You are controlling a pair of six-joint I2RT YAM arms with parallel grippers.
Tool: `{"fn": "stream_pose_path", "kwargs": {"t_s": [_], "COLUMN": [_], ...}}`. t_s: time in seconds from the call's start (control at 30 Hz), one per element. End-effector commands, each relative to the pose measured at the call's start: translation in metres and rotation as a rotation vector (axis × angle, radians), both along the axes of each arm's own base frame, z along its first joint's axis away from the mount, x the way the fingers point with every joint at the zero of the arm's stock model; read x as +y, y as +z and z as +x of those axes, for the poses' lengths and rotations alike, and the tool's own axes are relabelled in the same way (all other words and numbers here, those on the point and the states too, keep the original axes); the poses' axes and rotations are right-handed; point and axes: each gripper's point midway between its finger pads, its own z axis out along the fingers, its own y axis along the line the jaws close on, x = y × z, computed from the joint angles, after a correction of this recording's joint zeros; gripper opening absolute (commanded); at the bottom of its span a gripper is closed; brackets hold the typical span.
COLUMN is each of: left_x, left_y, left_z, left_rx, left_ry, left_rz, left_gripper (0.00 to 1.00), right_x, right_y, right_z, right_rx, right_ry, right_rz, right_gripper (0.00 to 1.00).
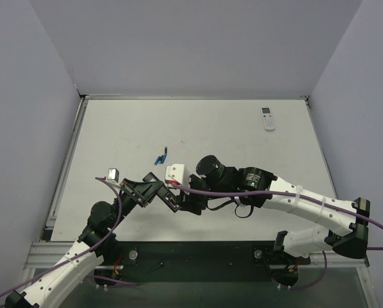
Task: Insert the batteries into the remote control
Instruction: Load the battery into the remote control.
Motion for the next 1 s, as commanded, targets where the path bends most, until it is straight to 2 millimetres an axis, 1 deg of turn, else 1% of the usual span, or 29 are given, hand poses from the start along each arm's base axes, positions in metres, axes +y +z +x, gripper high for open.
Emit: {"fn": "stream_pose_path", "kwargs": {"t_s": [0.0,0.17,0.97], "left_x": [-0.002,-0.003,-0.004], "left_y": [-0.012,-0.008,-0.008], "left_z": [-0.004,-0.005,-0.006], "left_rx": [0.003,-0.005,-0.006], "left_ry": [-0.022,-0.028,-0.039], "left_rz": [-0.001,-0.005,-0.008], "left_gripper": [0.00,0.00,0.00], "right_x": [0.006,0.007,0.010], "right_y": [-0.002,-0.006,-0.014], "right_z": [0.003,0.005,0.013], "right_rx": [-0.004,0.000,0.004], "right_ry": [0.015,0.010,-0.014], "right_rz": [0.012,0.003,-0.012], "right_gripper": [0.43,0.41,0.38]}}
